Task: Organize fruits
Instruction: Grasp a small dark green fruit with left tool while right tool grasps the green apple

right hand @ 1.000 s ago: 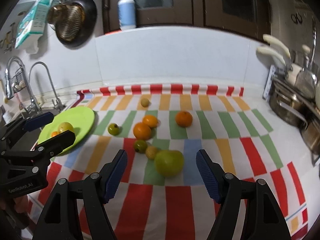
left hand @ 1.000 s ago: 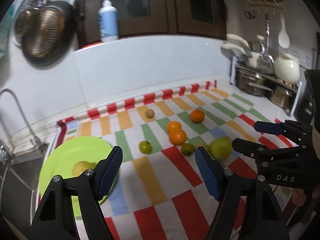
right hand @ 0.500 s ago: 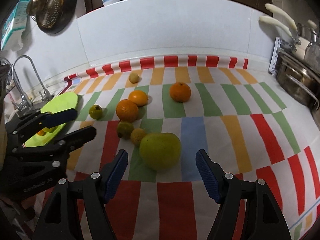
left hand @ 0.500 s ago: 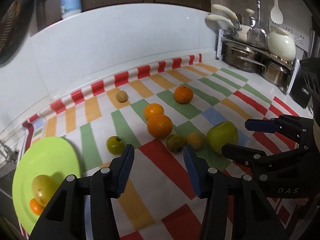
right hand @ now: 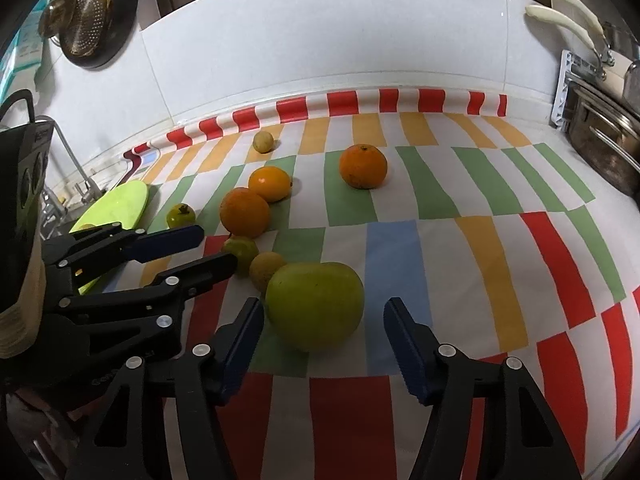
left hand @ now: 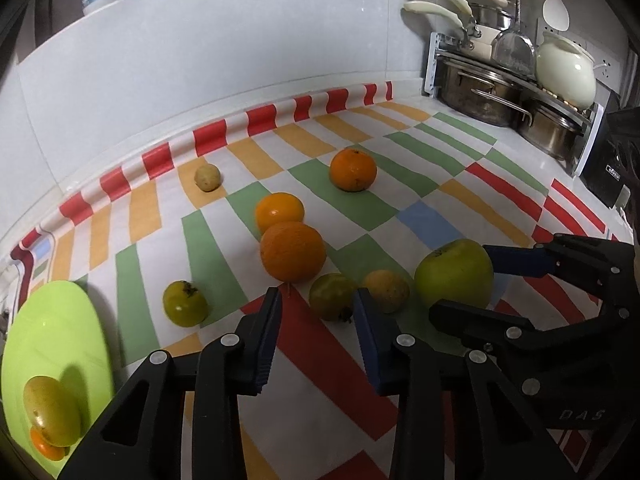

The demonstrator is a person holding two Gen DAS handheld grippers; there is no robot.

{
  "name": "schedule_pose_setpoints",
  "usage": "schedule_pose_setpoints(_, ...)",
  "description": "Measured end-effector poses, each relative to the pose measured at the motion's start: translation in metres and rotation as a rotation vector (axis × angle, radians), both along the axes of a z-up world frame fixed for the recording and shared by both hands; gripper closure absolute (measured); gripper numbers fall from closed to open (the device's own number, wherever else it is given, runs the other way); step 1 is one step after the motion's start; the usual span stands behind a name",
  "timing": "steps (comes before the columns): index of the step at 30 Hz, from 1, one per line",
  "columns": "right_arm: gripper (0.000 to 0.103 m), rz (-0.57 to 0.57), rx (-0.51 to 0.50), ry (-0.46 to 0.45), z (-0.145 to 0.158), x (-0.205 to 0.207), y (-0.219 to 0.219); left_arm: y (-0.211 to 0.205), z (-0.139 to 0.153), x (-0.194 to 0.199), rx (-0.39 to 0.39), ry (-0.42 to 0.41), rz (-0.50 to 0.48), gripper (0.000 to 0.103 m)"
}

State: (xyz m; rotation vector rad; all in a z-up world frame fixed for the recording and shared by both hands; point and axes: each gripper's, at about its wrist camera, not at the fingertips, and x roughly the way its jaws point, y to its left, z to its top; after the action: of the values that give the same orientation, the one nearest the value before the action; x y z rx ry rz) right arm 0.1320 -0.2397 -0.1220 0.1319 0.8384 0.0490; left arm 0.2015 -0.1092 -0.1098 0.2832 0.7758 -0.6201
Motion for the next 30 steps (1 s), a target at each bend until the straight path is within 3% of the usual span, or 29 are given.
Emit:
schedule_pose_setpoints(4, 0.051, 0.015, 0.025, 0.001, -0.001, 0.002, -0.001, -0.005, -0.003, 0.002, 0.002, 0.003, -0.003, 0.068)
schedule_pose_setpoints(16, 0.051, -0.007, 0.026, 0.003, 0.002, 0.004, -0.008, -0.007, -0.008, 0.006, 0.003, 0.033, 0.008, 0.075)
schedule_pose_setpoints(30, 0.051, 0.03, 0.014, -0.038, 0.021, -0.009, 0.005, 0.029, 0.028, -0.021, -0.05, -0.004, 0.14, 0.075)
